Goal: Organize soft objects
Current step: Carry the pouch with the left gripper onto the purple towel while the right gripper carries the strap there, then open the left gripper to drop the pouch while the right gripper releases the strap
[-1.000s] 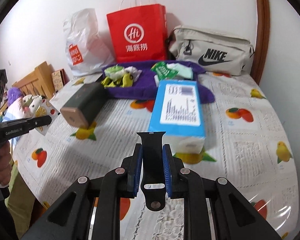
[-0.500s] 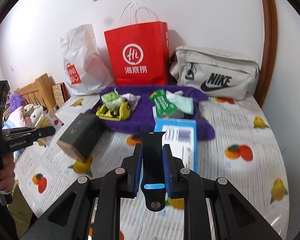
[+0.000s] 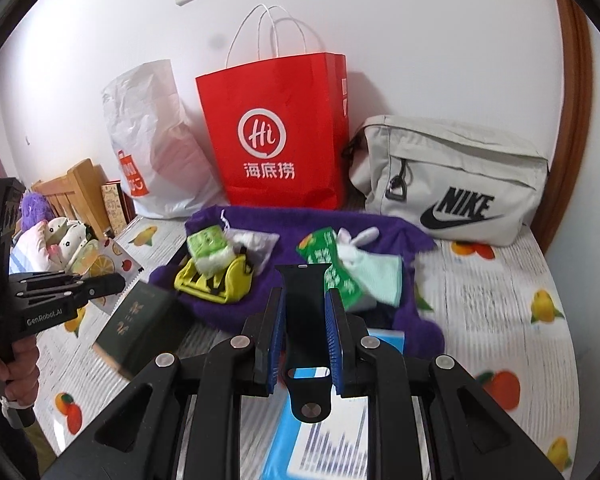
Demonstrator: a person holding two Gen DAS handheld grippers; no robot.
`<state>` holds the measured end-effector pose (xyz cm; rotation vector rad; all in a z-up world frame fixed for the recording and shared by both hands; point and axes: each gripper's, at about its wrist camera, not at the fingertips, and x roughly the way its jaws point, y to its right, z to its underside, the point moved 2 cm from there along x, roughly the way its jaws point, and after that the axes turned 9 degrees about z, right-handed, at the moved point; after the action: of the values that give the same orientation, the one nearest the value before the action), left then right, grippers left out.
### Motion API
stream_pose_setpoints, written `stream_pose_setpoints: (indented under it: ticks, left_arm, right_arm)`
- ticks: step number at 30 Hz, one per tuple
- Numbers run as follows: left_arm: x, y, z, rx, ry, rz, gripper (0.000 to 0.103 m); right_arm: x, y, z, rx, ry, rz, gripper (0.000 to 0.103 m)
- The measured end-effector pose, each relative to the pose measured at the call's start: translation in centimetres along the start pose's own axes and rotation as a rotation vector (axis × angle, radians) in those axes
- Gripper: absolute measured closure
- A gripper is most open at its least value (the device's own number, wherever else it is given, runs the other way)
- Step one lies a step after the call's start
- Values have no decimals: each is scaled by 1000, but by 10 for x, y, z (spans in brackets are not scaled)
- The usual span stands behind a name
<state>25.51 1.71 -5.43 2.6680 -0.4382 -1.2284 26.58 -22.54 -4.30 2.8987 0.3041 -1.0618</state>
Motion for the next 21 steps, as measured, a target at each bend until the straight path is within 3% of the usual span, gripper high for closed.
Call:
stream_pose_setpoints:
  ticks: [10,21]
  left_arm:
    - [39,-14,-22,-10,-36,-4,98]
    - [82,-11,-49,-19,-74,48,98]
  right_arm:
    - [51,5,-32,2,-9,-14,83]
    - [101,15,-53,-11,-42,3,83]
